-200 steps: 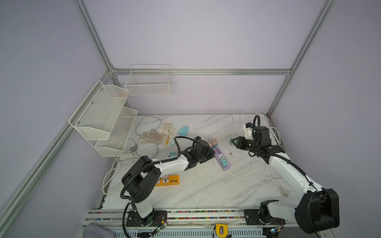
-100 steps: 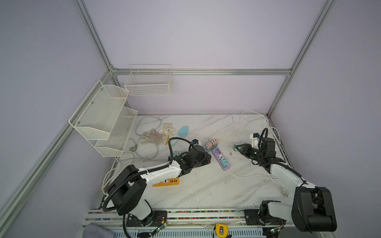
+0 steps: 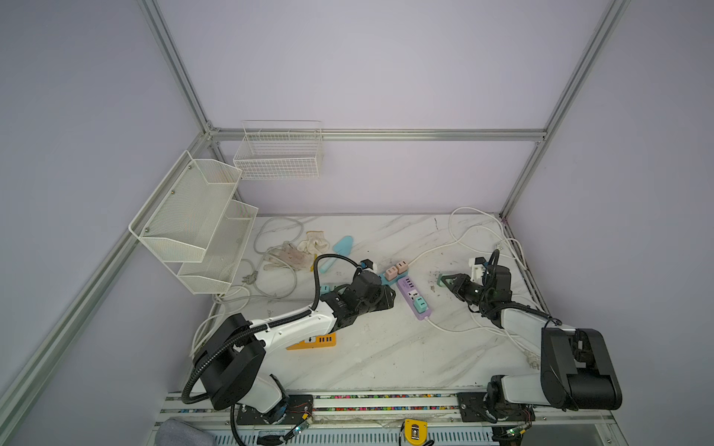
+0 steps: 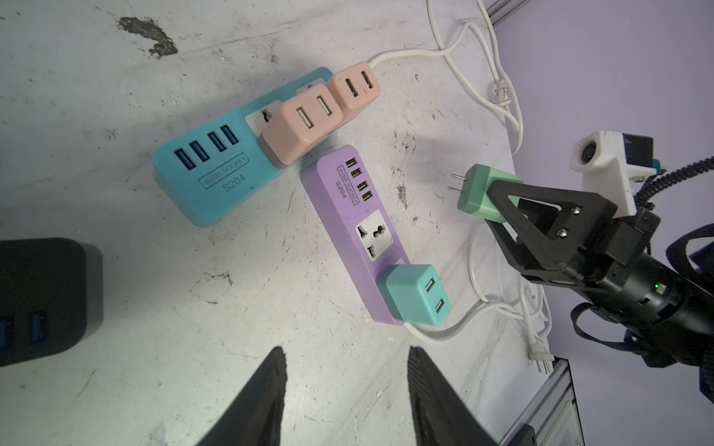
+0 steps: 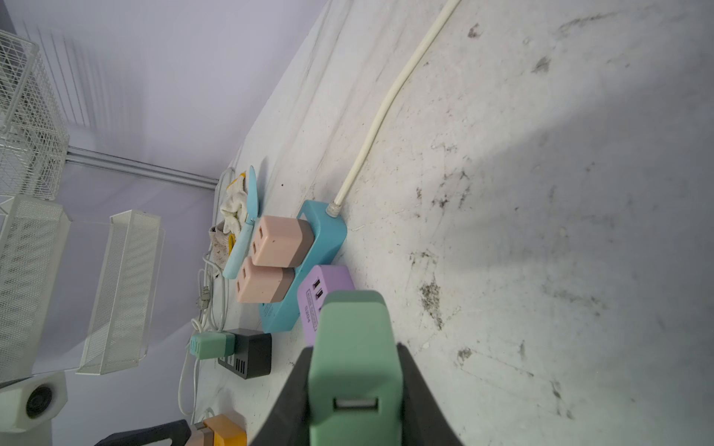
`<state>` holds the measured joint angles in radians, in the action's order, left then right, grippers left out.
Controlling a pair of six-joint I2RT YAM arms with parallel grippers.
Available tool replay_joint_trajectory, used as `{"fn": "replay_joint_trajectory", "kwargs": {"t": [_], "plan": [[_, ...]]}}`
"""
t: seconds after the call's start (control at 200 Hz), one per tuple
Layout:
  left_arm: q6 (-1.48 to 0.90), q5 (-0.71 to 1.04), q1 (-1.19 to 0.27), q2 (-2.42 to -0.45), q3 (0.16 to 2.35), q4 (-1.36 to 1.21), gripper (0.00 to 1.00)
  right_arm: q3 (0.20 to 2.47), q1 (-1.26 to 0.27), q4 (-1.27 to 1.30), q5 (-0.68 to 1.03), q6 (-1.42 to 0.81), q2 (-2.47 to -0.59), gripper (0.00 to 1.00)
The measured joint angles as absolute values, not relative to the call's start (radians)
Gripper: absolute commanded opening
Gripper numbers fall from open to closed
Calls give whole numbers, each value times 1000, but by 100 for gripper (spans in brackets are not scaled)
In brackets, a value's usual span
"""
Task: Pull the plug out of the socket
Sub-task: 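Lower the green plug onto the table beside the strip and open the right gripper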
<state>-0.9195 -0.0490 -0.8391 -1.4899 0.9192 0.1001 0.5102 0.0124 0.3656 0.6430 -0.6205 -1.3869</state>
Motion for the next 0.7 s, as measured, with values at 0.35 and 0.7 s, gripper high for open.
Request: {"fn": "replay_joint_trajectory", "kwargs": {"t": [0.35,0.7], "plan": [[-920,-36,-839,-1497,918,96,57,511,24,424,623,-625,-1502,13],[-924,-19,-838,-1534,918,89,60,512,29,473,607,-643,-1608,20]]}}
